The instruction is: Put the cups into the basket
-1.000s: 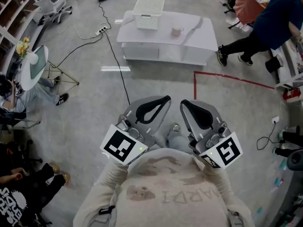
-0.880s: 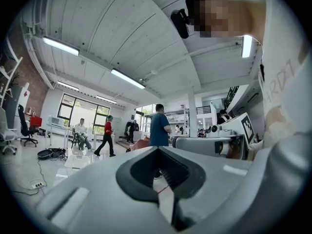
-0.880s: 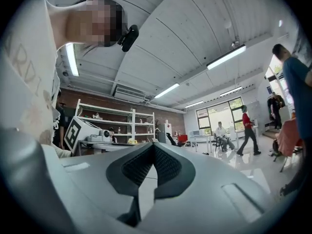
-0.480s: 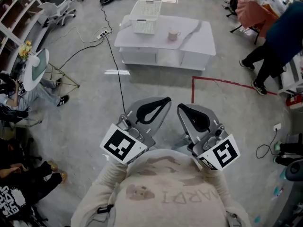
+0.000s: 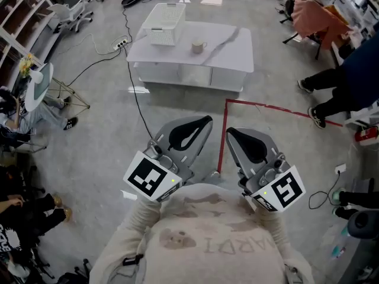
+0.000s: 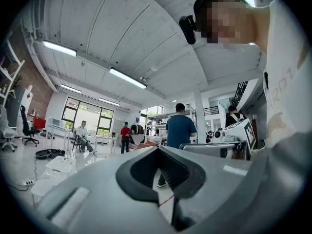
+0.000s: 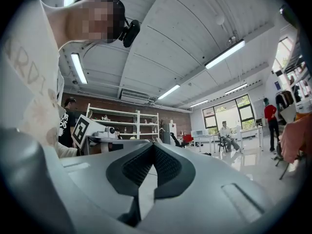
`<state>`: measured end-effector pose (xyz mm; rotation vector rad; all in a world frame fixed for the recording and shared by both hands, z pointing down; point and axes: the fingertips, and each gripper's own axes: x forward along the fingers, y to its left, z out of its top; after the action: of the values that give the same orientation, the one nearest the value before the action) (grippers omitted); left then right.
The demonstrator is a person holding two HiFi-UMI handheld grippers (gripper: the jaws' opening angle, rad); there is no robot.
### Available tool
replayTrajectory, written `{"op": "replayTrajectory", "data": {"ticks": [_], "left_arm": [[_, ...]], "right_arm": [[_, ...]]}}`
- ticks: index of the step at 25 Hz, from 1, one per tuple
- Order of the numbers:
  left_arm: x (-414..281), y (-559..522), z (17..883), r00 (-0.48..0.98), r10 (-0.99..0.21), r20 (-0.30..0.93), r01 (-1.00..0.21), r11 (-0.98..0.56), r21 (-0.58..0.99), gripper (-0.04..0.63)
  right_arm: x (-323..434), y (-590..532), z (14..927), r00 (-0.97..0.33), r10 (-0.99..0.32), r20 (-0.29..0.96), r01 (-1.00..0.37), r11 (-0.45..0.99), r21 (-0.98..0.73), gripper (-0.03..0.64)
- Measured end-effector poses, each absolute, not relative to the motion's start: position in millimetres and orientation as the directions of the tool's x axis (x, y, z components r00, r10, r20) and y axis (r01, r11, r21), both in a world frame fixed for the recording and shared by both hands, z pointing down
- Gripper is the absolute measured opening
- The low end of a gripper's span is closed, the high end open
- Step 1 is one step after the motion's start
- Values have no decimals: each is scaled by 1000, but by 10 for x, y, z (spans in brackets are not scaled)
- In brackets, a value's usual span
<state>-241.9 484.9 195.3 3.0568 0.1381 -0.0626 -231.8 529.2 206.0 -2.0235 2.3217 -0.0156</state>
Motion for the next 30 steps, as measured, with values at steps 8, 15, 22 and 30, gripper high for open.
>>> {"op": "replayTrajectory", "data": {"ticks": [8,15,22,30], "left_arm": [[-1855,5138,1931,994,110,-20,111,-992,61,0],[-1371,5021,2049,991,137,13,135,-988,79,0],[-579,4658,2141,988,154,-2,154,-987,52,0],[180,3948,2093,993,113,-26,114,-993,43,0]], "right_arm": [[-1768,5592,2041,-108,-991,-77,-988,116,-98,23],[-1309,5526,2133,-68,-995,-69,-989,77,-129,23],[-539,5142,2242,-67,-997,-38,-988,72,-139,23],[291,4376,2141,-103,-994,-39,-986,107,-127,23]]}}
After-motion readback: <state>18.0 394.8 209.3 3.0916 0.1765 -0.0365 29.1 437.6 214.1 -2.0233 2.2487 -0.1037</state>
